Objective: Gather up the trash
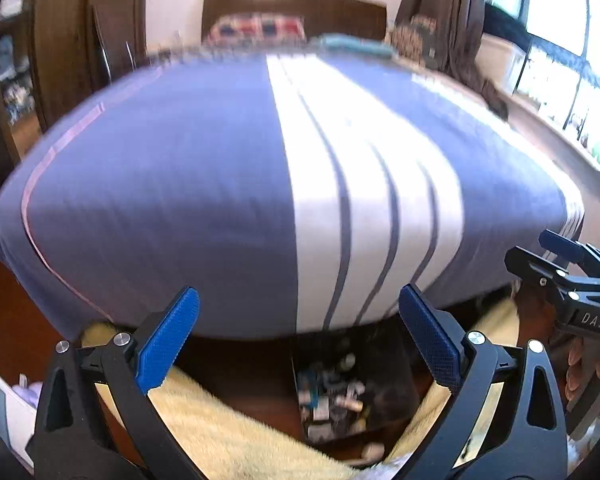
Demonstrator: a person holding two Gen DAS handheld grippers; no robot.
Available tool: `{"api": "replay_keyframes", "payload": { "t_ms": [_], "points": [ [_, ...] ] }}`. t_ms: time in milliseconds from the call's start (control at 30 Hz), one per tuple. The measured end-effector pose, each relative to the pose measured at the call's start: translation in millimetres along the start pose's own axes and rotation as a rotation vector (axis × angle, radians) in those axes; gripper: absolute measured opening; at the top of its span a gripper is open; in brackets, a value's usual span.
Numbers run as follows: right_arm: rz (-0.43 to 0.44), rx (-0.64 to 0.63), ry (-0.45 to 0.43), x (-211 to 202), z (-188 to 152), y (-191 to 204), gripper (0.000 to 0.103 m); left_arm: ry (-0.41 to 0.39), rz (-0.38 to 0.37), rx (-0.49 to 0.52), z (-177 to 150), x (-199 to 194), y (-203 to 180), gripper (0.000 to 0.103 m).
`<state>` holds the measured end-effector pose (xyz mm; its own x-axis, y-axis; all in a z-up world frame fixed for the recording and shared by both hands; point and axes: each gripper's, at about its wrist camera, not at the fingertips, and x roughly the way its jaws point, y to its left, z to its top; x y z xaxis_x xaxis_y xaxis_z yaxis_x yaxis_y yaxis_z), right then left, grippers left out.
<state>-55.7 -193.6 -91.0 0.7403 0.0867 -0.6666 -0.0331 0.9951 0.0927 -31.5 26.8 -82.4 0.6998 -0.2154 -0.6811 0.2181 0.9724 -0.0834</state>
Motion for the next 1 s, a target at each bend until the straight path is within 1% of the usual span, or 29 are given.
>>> {"api": "replay_keyframes", "payload": {
  "t_ms": [100,300,400,467,667,1000],
  "points": [
    [-0.034,-0.009,-0.092,-28.7,12.9,-0.4,0.099,-0.085,0.014,0.005,13.5,-27.0,-4.3,0.095],
    [-0.115,-0.023,-0.258,-74.0,26.9,1.3,0.099,-0.213,0.025,0.004,27.9,-70.0,-13.0,0.095],
    [-0.124,-0.033,-0.317,-87.5,29.5,4.6,0.099,-0.266,0.044,0.013,27.8,-83.9,-16.3,0.095],
    [-0.123,-0.039,-0.34,-91.7,30.3,7.3,0.099,-0.291,0.047,0.016,27.0,-90.9,-18.0,0.095],
    [-0.115,-0.048,-0.359,-98.4,32.2,12.1,0.099,-0.319,0.052,0.02,25.5,-99.8,-22.3,0.095],
    [-0.103,-0.059,-0.341,-95.5,30.0,18.5,0.099,-0.309,0.052,0.024,23.8,-96.2,-19.5,0.095]
  ]
}}
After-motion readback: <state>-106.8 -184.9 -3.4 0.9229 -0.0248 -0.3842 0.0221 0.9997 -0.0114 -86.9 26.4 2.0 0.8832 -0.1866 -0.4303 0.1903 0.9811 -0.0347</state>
